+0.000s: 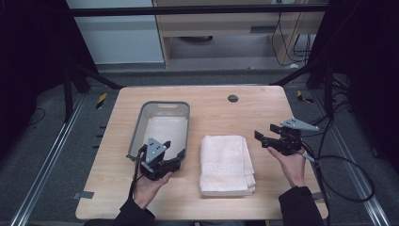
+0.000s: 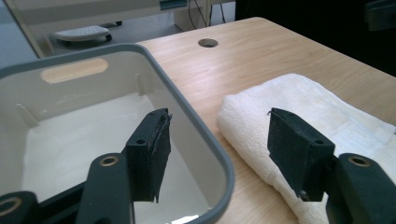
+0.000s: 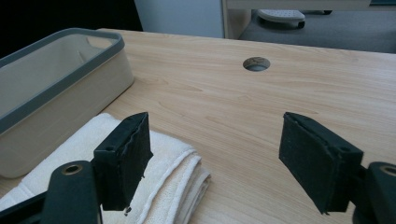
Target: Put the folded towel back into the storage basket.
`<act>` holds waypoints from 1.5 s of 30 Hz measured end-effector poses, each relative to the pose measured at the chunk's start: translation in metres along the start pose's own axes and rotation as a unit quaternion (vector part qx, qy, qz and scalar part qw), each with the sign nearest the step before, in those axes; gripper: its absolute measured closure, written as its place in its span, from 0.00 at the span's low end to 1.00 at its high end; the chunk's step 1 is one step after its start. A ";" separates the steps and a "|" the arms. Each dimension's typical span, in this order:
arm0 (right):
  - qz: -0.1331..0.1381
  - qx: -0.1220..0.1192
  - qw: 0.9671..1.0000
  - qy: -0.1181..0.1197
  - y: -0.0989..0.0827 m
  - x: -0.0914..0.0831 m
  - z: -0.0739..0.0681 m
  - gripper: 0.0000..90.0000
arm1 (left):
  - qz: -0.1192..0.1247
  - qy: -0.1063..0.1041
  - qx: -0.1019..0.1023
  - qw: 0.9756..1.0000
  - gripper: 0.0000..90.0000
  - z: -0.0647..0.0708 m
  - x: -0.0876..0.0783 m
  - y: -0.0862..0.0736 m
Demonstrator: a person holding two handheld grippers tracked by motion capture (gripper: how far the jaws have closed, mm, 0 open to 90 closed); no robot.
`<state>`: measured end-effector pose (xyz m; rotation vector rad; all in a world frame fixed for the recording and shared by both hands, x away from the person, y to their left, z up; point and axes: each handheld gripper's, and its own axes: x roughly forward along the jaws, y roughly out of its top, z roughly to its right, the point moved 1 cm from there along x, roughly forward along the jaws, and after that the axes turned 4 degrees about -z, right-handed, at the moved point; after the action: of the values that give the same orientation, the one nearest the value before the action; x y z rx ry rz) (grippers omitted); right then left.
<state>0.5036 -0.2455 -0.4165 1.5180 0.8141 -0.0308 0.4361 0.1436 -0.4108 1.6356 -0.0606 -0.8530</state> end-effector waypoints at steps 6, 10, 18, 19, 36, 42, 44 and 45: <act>-0.007 -0.001 1.000 0.009 -0.002 0.006 -0.004 0.28 | -0.008 -0.010 0.006 1.000 0.42 0.008 0.004 -0.004; -0.010 -0.001 1.000 0.014 -0.004 0.009 -0.005 0.28 | -0.012 -0.017 0.009 1.000 0.43 0.013 0.007 -0.006; -0.035 -0.012 0.999 0.022 -0.009 0.021 -0.010 0.29 | -0.022 -0.033 0.017 0.999 0.44 0.025 0.012 -0.008; -0.037 -0.010 0.999 0.024 -0.010 0.022 -0.010 0.29 | -0.024 -0.033 0.020 0.999 0.44 0.027 0.013 -0.009; -0.072 -0.012 0.997 0.038 -0.021 0.038 -0.014 0.31 | -0.061 -0.056 0.037 0.996 0.44 0.048 0.029 -0.023; -0.087 -0.013 0.995 0.039 -0.027 0.045 -0.016 0.31 | -0.079 -0.063 0.048 0.994 0.44 0.056 0.038 -0.031; -0.090 -0.016 0.995 0.039 -0.028 0.047 -0.016 0.31 | -0.084 -0.064 0.051 0.993 0.44 0.057 0.040 -0.033; -0.090 -0.015 0.995 0.040 -0.029 0.048 -0.016 0.31 | -0.087 -0.063 0.050 0.993 0.45 0.058 0.041 -0.034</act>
<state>0.5174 -0.2122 -0.4616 1.4204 1.0089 -0.0911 0.4201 0.0845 -0.4609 1.6972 -0.0501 -1.1025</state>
